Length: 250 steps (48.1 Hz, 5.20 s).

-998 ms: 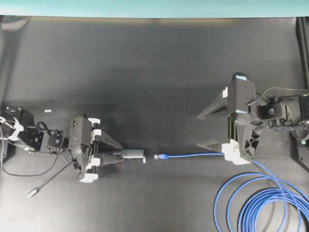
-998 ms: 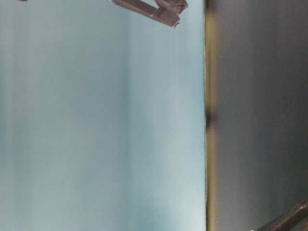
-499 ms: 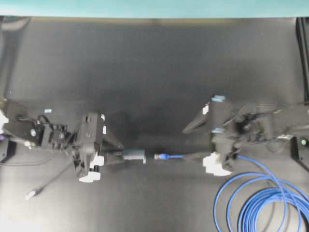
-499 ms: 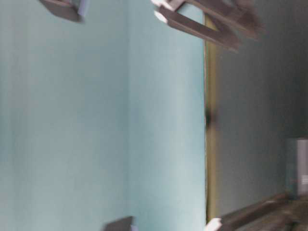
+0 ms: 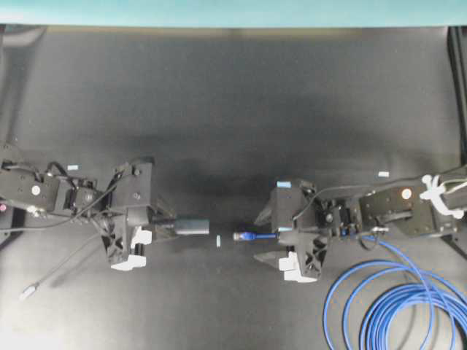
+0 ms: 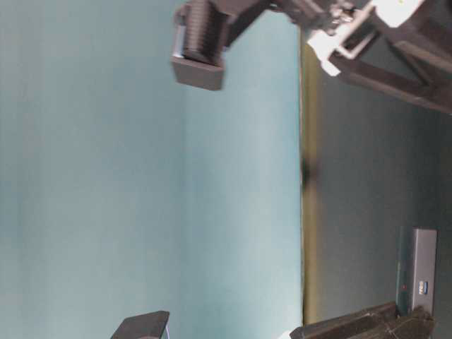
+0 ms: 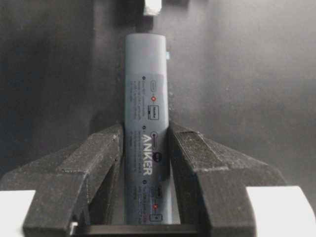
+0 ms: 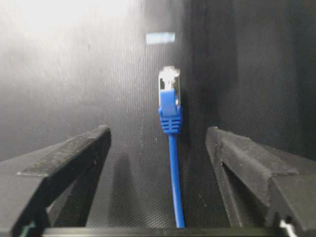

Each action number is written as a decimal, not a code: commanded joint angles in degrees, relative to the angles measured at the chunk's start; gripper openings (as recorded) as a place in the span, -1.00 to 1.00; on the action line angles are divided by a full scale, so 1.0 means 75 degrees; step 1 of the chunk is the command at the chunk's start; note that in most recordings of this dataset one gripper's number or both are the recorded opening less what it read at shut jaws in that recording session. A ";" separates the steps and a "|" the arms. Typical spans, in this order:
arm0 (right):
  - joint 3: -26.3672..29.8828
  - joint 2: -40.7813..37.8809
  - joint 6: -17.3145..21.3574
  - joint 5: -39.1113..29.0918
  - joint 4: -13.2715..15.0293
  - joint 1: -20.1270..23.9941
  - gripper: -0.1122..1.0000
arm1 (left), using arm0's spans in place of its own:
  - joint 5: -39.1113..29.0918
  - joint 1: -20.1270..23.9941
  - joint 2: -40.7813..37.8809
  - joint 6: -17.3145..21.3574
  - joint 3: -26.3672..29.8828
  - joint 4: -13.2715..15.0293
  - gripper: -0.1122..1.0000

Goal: Insert the LAN cable into the hub.
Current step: 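Close left gripper on the grey hub and right gripper behind the blue plug, then lift both and bring the blue plug toward the hub's end port, then push the blue plug with the right gripper into the hub port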

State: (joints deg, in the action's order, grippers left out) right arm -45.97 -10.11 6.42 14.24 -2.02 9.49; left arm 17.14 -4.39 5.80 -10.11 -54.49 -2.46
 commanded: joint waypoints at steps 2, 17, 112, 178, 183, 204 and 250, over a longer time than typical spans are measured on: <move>0.0141 -0.0117 -0.0047 0.0129 0.0023 0.0000 0.51 | 0.0012 -0.0047 0.0105 -0.0035 0.0117 -0.0023 -0.28; 0.0258 -0.0434 -0.0035 0.0023 0.0023 0.0000 0.04 | 0.0012 -0.0047 0.0105 -0.0035 0.0129 -0.0023 -0.28; 0.1324 0.0316 -0.0164 -0.1664 0.0035 -0.0293 -0.60 | -0.1453 0.0281 -0.0176 0.0680 0.1066 -0.0035 -0.28; 0.1641 0.0152 -0.0152 -0.2508 0.0141 -0.0434 -0.60 | -0.2766 0.0129 -0.0762 0.1488 0.2109 -0.0035 -0.28; 0.1723 0.0105 -0.0176 -0.2531 0.0141 -0.0445 -0.60 | -0.2789 0.0129 -0.0773 0.1500 0.2145 -0.0035 -0.28; 0.2121 -0.0059 -0.0129 -0.2777 0.0141 -0.0422 -0.60 | -0.2789 0.0176 -0.0914 0.1688 0.2438 -0.0035 -0.28; 0.2250 -0.0082 -0.0070 -0.1758 0.0094 -0.0492 -0.60 | -0.2180 0.0187 -0.0949 0.1676 0.2367 -0.0035 -0.28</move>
State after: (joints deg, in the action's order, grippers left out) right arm -32.34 -11.95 5.54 -2.29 -1.23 6.42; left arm -2.02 -2.90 -1.85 2.20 -38.32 -2.55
